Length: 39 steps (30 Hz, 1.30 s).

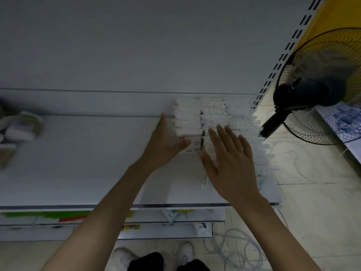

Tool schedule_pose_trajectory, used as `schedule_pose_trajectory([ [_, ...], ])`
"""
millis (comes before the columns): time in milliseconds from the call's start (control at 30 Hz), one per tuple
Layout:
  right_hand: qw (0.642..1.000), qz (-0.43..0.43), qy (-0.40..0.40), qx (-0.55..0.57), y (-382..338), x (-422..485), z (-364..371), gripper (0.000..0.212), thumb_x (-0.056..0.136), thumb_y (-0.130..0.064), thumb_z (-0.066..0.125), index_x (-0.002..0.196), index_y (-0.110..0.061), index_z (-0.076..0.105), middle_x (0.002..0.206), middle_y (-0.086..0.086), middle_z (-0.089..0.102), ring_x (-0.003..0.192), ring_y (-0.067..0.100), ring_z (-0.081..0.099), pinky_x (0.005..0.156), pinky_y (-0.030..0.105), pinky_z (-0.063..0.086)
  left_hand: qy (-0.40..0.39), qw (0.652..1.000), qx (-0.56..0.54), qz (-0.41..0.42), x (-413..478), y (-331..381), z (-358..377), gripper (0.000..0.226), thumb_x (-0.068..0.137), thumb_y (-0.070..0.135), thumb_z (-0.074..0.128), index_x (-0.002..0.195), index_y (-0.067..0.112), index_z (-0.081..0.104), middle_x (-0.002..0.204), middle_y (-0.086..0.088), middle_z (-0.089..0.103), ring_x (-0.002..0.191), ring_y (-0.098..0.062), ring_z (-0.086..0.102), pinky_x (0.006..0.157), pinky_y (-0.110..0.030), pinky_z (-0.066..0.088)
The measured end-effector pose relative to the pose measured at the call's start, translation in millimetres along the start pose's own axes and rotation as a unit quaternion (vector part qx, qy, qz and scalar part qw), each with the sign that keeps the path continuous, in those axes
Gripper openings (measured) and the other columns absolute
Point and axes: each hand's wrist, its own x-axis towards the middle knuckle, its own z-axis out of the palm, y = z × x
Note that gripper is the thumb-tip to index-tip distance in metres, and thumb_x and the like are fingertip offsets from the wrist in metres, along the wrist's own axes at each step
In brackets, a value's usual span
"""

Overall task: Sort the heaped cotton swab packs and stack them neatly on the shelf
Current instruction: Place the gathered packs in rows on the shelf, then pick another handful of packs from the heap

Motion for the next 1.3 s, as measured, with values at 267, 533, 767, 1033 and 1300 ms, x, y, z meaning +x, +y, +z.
schedule_pose_trajectory([
  [267,0.994,-0.032,-0.072,0.079,-84.5,30.5,5.3,0.061,0.089,-0.039,0.043,0.144,-0.012,0.038,0.148,0.016,0.038,0.138,0.033,0.034,0.112,0.048,0.022,0.203,0.954,0.199,0.099,-84.4,-9.8,-81.4,0.096,0.084,0.064,0.05,0.151,0.02,-0.004,0.16,0.003,-0.005,0.149,-0.014,-0.003,0.12,-0.038,0.007],
  [533,0.958,-0.173,-0.164,0.156,-237.6,15.3,9.3,0.064,0.099,-0.036,0.041,0.152,-0.029,0.006,0.16,0.002,0.0,0.147,0.018,-0.001,0.118,0.036,-0.004,0.294,0.89,0.349,-0.012,-199.7,-77.6,-213.1,0.092,0.084,0.066,0.04,0.154,0.02,0.001,0.161,0.002,-0.005,0.148,-0.017,-0.007,0.118,-0.047,0.009],
  [767,0.939,-0.264,-0.15,0.162,-415.3,-32.9,30.8,0.064,0.087,-0.039,0.063,0.142,-0.02,0.038,0.145,0.015,0.04,0.132,0.031,0.039,0.109,0.05,0.032,0.36,0.855,0.369,-0.06,-324.8,-125.9,-332.8,0.092,0.084,0.065,0.043,0.155,0.018,0.007,0.163,0.004,0.0,0.149,-0.015,-0.003,0.118,-0.045,0.008],
  [1033,0.911,-0.315,-0.176,0.199,-546.2,-67.2,40.0,0.062,0.093,-0.044,0.052,0.147,-0.03,0.025,0.156,0.002,0.02,0.143,0.018,0.018,0.116,0.038,0.01,0.359,0.844,0.382,-0.115,-429.0,-180.5,-407.4,0.09,0.085,0.065,0.039,0.155,0.019,0.005,0.163,0.005,-0.001,0.149,-0.015,-0.003,0.119,-0.043,0.01],
  [1300,0.936,-0.273,-0.148,0.166,-628.9,-24.9,67.2,0.06,0.091,-0.044,0.055,0.144,-0.025,0.033,0.151,0.007,0.032,0.139,0.024,0.027,0.111,0.042,0.023,0.33,0.85,0.385,-0.144,-459.2,-238.4,-481.4,0.089,0.085,0.065,0.036,0.155,0.024,-0.002,0.162,0.007,-0.008,0.148,-0.011,-0.01,0.119,-0.04,0.005],
])
